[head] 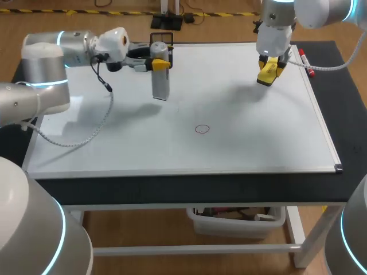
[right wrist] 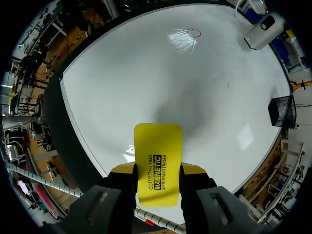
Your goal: Pick up the inspection probe, press it on each red-marked spot on the whiteboard one by one, put down the probe, pick up the eraser, and wipe off all the red marks.
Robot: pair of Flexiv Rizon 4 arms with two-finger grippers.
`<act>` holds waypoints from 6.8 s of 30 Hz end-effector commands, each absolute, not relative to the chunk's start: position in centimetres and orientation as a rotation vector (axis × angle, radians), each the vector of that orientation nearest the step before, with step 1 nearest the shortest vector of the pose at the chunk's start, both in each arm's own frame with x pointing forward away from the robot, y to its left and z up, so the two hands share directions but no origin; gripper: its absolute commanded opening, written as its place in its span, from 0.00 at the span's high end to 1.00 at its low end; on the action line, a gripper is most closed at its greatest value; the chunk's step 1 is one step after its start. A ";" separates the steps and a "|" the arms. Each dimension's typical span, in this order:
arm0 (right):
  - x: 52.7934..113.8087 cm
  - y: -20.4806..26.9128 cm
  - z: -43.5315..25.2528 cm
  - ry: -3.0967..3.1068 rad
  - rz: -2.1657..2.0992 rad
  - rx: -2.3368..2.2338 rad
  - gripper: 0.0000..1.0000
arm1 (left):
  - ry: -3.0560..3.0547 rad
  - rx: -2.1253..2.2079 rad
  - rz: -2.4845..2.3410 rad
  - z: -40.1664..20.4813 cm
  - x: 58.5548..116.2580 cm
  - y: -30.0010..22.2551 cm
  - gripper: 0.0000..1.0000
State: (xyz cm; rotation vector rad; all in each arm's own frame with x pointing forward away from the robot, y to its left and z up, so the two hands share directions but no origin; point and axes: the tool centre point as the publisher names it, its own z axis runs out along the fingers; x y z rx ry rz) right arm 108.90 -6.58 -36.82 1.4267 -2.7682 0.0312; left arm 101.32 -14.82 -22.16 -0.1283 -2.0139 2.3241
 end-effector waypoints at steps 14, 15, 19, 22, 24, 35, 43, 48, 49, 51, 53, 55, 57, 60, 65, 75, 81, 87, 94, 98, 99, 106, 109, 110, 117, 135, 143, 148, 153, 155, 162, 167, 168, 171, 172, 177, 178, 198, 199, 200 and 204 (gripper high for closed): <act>108.9 -6.6 -36.7 -2.766 0.036 1.428 1.00 | -2.094 0.011 2.380 -21.7 104.5 -8.3 1.00; 108.9 -6.6 -36.7 -2.766 0.036 1.428 1.00 | -2.124 0.015 2.372 -21.7 104.7 -8.0 1.00; 108.9 -6.6 -36.7 -2.766 0.036 1.428 1.00 | -2.123 0.035 2.393 -21.6 105.1 -7.0 1.00; 108.9 -6.6 -36.7 -2.766 0.036 1.428 1.00 | -2.116 0.060 2.416 -21.8 105.6 -6.2 1.00; 108.9 -6.6 -36.7 -2.766 0.036 1.428 1.00 | -2.112 0.077 2.423 -21.9 105.5 -6.0 1.00; 108.9 -6.6 -36.7 -2.766 0.036 1.428 1.00 | -2.111 0.079 2.423 -22.0 105.7 -5.8 1.00; 108.7 -6.2 -36.7 -2.753 0.047 1.446 1.00 | -2.111 0.079 2.423 -22.0 105.7 -5.8 1.00; 107.5 -3.3 -37.1 -2.702 0.079 1.516 1.00 | -2.111 0.079 2.423 -22.0 105.7 -5.8 1.00; 107.2 -2.6 -37.3 -2.694 0.075 1.533 1.00 | -2.111 0.079 2.423 -22.0 105.7 -5.8 1.00; 106.6 -1.2 -37.6 -2.671 0.085 1.572 1.00 | -2.111 0.079 2.423 -22.0 105.7 -5.8 1.00; 105.9 0.5 -37.8 -2.637 0.095 1.626 1.00 | -2.111 0.079 2.423 -22.0 105.7 -5.8 1.00; 105.2 2.1 -37.9 -2.608 0.105 1.671 1.00 | -2.111 0.079 2.423 -22.0 105.7 -5.8 1.00; 104.5 3.5 -37.9 -2.583 0.111 1.715 1.00 | -2.111 0.079 2.423 -22.0 105.7 -5.8 1.00; 103.5 5.5 -37.8 -2.548 0.123 1.778 1.00 | -2.111 0.079 2.423 -22.0 105.7 -5.8 1.00; 102.1 8.2 -37.6 -2.504 0.129 1.862 1.00 | -2.111 0.079 2.423 -22.0 105.7 -5.8 1.00; 99.1 12.6 -37.9 -2.436 0.120 2.000 1.00 | -2.111 0.079 2.423 -22.0 105.7 -5.8 1.00; 97.3 15.0 -38.8 -2.385 0.088 2.068 1.00 | -2.111 0.079 2.423 -22.0 105.7 -5.8 1.00; 95.6 17.1 -39.6 -2.339 0.053 2.113 1.00 | -2.111 0.079 2.423 -22.0 105.7 -5.8 1.00; 94.0 18.6 -40.7 -2.318 -0.010 2.146 1.00 | -2.111 0.079 2.423 -22.0 105.7 -5.8 1.00; 93.1 19.2 -41.3 -2.302 -0.043 2.162 1.00 | -2.111 0.079 2.423 -22.0 105.7 -5.8 1.00; 93.0 19.3 -41.4 -2.301 -0.049 2.163 1.00 | -2.111 0.079 2.423 -22.0 105.7 -5.8 1.00; 92.2 19.6 -41.9 -2.286 -0.071 2.169 1.00 | -2.111 0.079 2.423 -22.0 105.7 -5.8 1.00; 91.9 19.7 -42.0 -2.279 -0.075 2.171 1.00 | -2.111 0.079 2.423 -22.0 105.7 -5.8 1.00; 91.9 19.6 -42.1 -2.278 -0.076 2.170 1.00 | -2.111 0.079 2.423 -22.0 105.7 -5.8 1.00; 91.5 19.2 -42.1 -2.280 -0.072 2.162 1.00 | -2.111 0.079 2.423 -22.0 105.7 -5.8 1.00; 91.1 16.5 -42.8 -2.300 -0.055 2.086 1.00 | -2.111 0.079 2.423 -22.0 105.7 -5.8 1.00; 91.0 14.4 -42.9 -2.336 -0.042 2.026 1.00 | -2.111 0.079 2.423 -22.0 105.7 -5.8 1.00; 90.8 13.3 -42.9 -2.348 -0.038 2.002 1.00 | -2.111 0.079 2.423 -22.0 105.7 -5.8 1.00; 90.8 12.6 -42.7 -2.359 -0.028 1.987 1.00 | -2.111 0.079 2.423 -22.0 105.7 -5.8 1.00; 90.8 12.5 -42.6 -2.364 -0.024 1.985 1.00 | -2.111 0.079 2.423 -22.0 105.7 -5.8 1.00; 91.1 12.1 -40.5 -2.356 0.013 2.016 1.00 | -2.111 0.079 2.423 -22.0 105.7 -5.8 1.00; 92.2 11.1 -38.8 -2.345 0.070 2.022 1.00 | -2.111 0.079 2.423 -22.0 105.7 -5.8 1.00; 92.4 10.9 -38.6 -2.344 0.080 2.020 1.00 | -2.111 0.079 2.423 -22.0 105.7 -5.8 1.00; 93.3 10.1 -38.2 -2.356 0.092 2.007 1.00 | -2.111 0.079 2.423 -22.0 105.7 -5.8 1.00; 93.6 9.9 -38.1 -2.362 0.102 1.993 1.00 | -2.111 0.079 2.423 -22.0 105.7 -5.8 1.00; 93.8 9.7 -38.0 -2.369 0.107 1.983 1.00 | -2.111 0.079 2.423 -22.0 105.7 -5.8 1.00; 93.8 9.7 -38.0 -2.369 0.107 1.983 1.00 | -2.111 0.079 2.423 -22.0 105.7 -5.8 1.00; 94.8 8.8 -37.8 -2.370 0.147 1.953 1.00 | -2.111 0.079 2.423 -22.0 105.7 -5.8 1.00; 95.1 8.5 -37.9 -2.369 0.157 1.948 1.00 | -2.111 0.079 2.423 -22.0 105.7 -5.8 1.00; 95.3 8.4 -37.9 -2.370 0.162 1.945 1.00 | -2.111 0.079 2.423 -22.0 105.7 -5.8 1.00; 96.3 7.8 -37.8 -2.368 0.179 1.936 1.00 | -2.111 0.079 2.423 -22.0 105.7 -5.8 1.00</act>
